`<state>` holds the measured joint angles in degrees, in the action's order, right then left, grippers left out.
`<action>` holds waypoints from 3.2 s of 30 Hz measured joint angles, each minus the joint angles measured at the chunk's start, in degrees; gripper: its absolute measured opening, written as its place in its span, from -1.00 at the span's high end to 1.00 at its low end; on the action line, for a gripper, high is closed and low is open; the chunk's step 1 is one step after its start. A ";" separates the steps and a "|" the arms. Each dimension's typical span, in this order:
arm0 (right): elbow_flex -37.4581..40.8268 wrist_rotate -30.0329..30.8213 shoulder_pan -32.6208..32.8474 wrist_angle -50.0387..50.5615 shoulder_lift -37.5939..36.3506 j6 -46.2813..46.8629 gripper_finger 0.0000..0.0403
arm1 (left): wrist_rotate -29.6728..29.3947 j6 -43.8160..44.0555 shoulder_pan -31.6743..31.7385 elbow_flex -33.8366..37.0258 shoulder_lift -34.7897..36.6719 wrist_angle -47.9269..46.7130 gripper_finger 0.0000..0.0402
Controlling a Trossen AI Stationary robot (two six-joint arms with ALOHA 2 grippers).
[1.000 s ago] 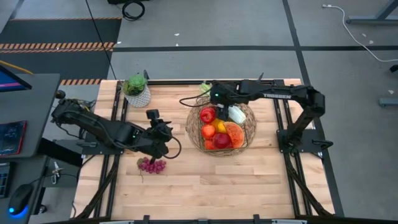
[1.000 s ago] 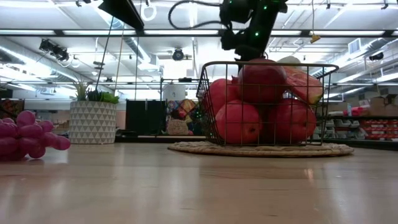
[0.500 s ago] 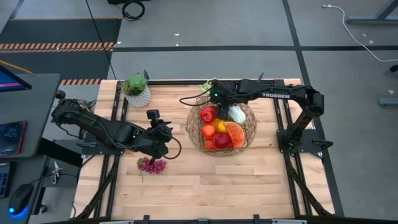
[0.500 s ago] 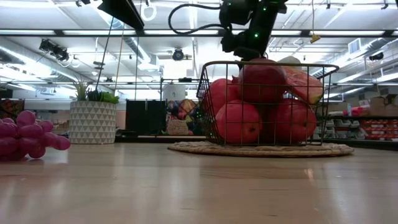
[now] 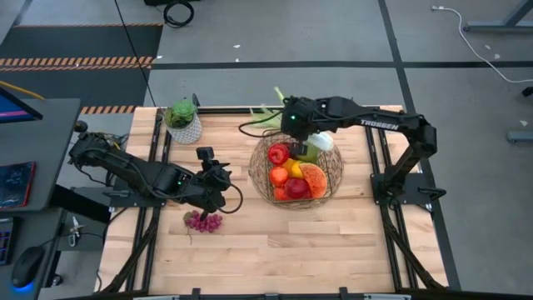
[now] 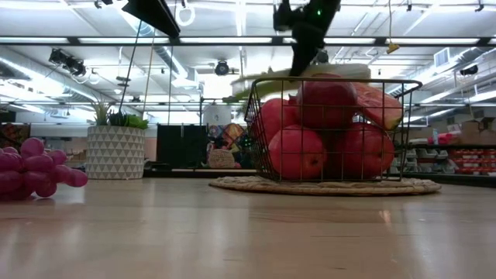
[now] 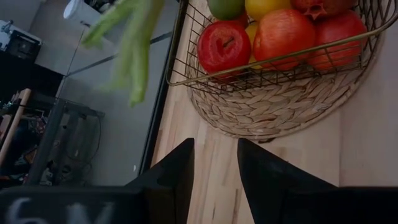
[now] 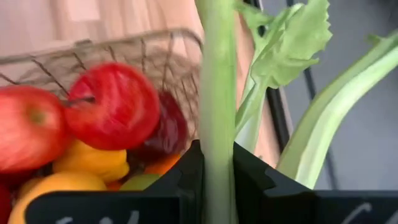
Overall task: Build produce basket
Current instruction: Put the green celery into the brown wire basket
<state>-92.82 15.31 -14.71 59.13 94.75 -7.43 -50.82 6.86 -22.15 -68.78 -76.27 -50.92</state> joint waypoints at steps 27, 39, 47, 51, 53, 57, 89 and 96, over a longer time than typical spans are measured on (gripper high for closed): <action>13.79 -14.93 -1.62 -26.97 -0.71 -33.55 0.63 | 0.05 1.48 0.00 -0.04 -0.02 0.51 0.35; 15.87 -21.90 -6.27 -25.50 -0.71 -30.78 0.62 | 0.07 1.50 0.00 -0.04 -0.02 0.49 0.36; 15.87 -22.32 -7.70 -25.70 -0.58 -29.85 0.59 | 0.07 1.91 0.00 -0.04 -0.02 0.51 0.36; 15.87 -18.19 -7.48 -24.20 -0.56 -29.92 0.40 | 0.07 1.74 0.00 -0.04 -0.02 0.53 0.37; 15.87 -16.21 -7.19 -24.22 -0.54 -29.92 0.25 | 0.07 1.70 0.00 -0.04 -0.02 0.56 0.37; 14.31 -15.01 -6.09 -21.32 -0.52 -29.74 -0.08 | 0.07 1.68 0.00 -0.04 -0.03 0.56 0.36; 14.53 -2.72 -9.73 2.71 -4.01 -13.09 0.31 | 0.05 1.31 0.57 -0.06 -0.04 1.59 0.37; 11.96 2.82 -6.25 5.01 -4.50 -13.08 0.39 | 0.05 1.36 0.55 -0.06 -0.04 1.60 0.36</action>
<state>-80.86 18.13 -20.96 64.13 90.26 -20.51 -50.76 8.22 -21.60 -68.84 -76.31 -49.32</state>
